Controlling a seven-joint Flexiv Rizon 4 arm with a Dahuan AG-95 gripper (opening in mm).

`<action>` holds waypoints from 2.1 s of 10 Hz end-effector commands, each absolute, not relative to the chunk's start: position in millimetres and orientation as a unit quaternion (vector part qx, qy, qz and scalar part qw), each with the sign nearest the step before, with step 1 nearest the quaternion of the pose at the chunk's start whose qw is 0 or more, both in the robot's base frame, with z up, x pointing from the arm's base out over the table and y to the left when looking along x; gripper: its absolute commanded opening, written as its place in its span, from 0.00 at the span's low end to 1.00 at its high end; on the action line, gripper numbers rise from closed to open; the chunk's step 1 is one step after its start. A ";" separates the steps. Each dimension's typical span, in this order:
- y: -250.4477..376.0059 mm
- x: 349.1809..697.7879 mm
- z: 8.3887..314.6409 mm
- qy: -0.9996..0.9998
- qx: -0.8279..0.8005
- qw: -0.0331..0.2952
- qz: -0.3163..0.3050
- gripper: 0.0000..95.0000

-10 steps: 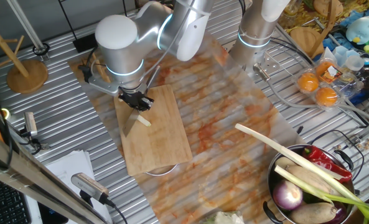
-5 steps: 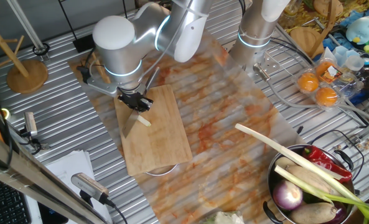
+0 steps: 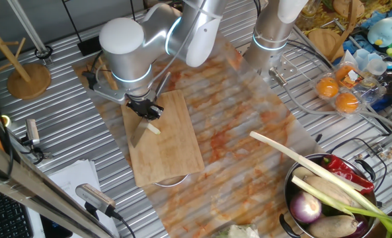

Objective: Chop the scallions

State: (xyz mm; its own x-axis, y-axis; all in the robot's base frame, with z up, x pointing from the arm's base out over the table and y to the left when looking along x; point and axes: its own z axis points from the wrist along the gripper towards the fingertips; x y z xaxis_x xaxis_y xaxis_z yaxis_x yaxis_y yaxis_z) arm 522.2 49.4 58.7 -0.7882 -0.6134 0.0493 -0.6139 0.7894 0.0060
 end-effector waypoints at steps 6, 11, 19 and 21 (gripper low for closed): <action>56.0 521.9 53.7 -0.946 0.323 0.028 0.008 0.00; 52.2 520.2 49.4 -0.953 0.300 0.030 0.002 0.00; 49.2 522.3 42.9 -0.955 0.294 0.035 -0.004 0.00; 49.5 522.3 43.1 -0.956 0.291 0.032 -0.003 0.00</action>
State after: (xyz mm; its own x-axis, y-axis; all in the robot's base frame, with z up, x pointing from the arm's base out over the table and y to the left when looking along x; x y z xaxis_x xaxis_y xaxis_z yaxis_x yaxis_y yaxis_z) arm 522.1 50.3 53.1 -0.8281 -0.5569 0.0636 -0.5565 0.8305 0.0250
